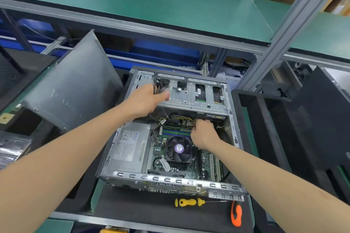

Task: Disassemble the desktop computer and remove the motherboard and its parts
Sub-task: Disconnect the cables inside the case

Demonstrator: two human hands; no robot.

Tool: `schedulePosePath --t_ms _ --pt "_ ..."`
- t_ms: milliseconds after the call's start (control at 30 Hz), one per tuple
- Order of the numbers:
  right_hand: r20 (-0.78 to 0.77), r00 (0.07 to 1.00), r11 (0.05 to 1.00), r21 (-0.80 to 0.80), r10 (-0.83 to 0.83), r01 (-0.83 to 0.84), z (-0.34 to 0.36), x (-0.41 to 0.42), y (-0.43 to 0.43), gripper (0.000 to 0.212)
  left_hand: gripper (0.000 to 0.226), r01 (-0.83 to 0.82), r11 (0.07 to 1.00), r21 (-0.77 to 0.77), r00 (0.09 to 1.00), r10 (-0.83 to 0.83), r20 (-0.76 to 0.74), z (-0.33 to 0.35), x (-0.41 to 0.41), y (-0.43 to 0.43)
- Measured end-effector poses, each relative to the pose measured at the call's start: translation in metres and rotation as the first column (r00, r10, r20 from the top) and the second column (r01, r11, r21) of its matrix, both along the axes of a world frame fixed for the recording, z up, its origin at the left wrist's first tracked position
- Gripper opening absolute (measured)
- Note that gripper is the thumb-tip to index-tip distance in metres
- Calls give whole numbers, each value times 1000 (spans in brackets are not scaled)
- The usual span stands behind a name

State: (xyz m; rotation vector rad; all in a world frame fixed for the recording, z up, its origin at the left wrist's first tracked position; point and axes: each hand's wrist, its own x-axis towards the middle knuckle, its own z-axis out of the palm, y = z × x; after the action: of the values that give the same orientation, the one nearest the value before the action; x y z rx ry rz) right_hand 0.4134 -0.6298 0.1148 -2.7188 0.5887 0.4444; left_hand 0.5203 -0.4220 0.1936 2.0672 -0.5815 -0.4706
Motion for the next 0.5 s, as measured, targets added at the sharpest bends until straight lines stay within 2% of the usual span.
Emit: schedulePosePath --t_ms 100,200,367,500 --pt "-26 999 997 -67 -46 44 -7 -1 -1 29 34 28 993 115 999 -32 36 -10 -6 2" --pt "19 995 994 -40 -98 99 -12 0 -1 30 27 76 984 164 996 -82 27 -19 -12 -1" --pt "129 979 986 76 -155 147 -18 6 -1 20 23 71 989 130 997 -75 24 -35 -11 -5" --pt "192 954 973 66 -230 221 -25 9 -4 30 26 188 947 261 969 -222 110 -39 -10 -6"
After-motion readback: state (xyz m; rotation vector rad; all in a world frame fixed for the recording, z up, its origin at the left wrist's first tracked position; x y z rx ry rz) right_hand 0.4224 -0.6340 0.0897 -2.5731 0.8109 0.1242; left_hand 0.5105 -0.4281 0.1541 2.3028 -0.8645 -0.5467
